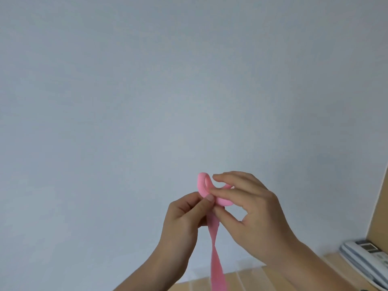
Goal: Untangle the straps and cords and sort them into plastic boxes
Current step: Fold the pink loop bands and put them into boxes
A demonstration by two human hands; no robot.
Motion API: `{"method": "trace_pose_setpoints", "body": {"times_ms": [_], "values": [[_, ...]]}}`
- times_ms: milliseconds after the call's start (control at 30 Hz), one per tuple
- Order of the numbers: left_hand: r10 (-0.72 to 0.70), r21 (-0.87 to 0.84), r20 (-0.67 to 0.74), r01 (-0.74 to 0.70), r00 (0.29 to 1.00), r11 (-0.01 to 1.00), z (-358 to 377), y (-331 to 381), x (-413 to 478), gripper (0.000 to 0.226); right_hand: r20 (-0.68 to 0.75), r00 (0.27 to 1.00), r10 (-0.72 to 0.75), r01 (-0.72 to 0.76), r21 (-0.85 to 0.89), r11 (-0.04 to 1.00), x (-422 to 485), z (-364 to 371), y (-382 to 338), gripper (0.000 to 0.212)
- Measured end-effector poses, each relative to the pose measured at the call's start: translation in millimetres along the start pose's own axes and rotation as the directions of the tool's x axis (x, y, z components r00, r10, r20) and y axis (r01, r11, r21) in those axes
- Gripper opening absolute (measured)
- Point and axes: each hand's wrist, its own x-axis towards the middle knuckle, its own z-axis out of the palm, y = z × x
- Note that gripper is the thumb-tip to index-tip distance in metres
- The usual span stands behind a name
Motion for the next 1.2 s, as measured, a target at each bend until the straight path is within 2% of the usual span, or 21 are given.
{"method": "trace_pose_setpoints", "body": {"times_ms": [133, 267, 333, 400, 533, 667, 800, 900, 1000, 1200], "values": [[0.109, 0.106, -0.038, -0.105, 0.993, 0.989, 21.1, 9.6, -3.2, 0.027, 0.044, 0.997, 0.069, -0.072, 0.078, 0.994, 6.2, -28.5, 8.3, 0.034], [0.164, 0.065, -0.067, -0.159, 0.984, 0.985, 42.9, 12.5, -8.1, 0.022, 0.197, 0.978, 0.066, -0.086, 0.095, 0.992, 5.5, -46.4, 15.0, 0.028], [0.170, 0.076, -0.084, -0.163, 0.982, 0.984, 50.9, 11.6, -10.3, 0.022, 0.225, 0.972, 0.063, -0.093, 0.128, 0.987, 2.8, -51.7, 18.0, 0.023], [0.161, 0.067, -0.089, -0.155, 0.983, 0.986, 57.0, 11.6, -12.9, 0.026, 0.190, 0.979, 0.072, -0.100, 0.144, 0.984, 1.1, -55.2, 20.7, 0.021], [0.099, 0.185, -0.119, -0.076, 0.988, 0.980, 64.2, 7.6, -15.4, 0.030, 0.143, 0.985, 0.094, -0.118, 0.174, 0.978, -0.9, -56.9, 25.9, 0.021], [0.042, 0.187, -0.161, -0.012, 0.986, 0.982, 67.8, 2.1, -14.4, 0.039, 0.121, 0.990, 0.077, -0.096, 0.161, 0.982, -2.7, -57.0, 33.3, 0.017], [-0.048, 0.172, -0.102, 0.066, 0.994, 0.983, 69.7, -1.8, -13.3, 0.038, 0.046, 0.998, 0.053, -0.057, 0.101, 0.993, -7.3, -53.8, 40.1, 0.018], [-0.108, 0.150, -0.037, 0.112, 0.994, 0.982, 71.3, 2.8, -12.4, 0.045, -0.023, 0.998, 0.054, -0.053, 0.042, 0.998, -13.2, -47.0, 44.5, 0.015], [-0.116, 0.146, 0.006, 0.114, 0.993, 0.983, 74.7, 9.1, -11.9, 0.050, -0.090, 0.995, 0.050, -0.047, 0.034, 0.998, -17.3, -44.5, 47.0, 0.013], [-0.122, 0.116, 0.003, 0.121, 0.992, 0.986, 79.3, 11.3, -7.8, 0.046, -0.097, 0.995, 0.008, -0.005, 0.022, 1.000, -19.3, -52.7, 49.2, 0.010]]}}
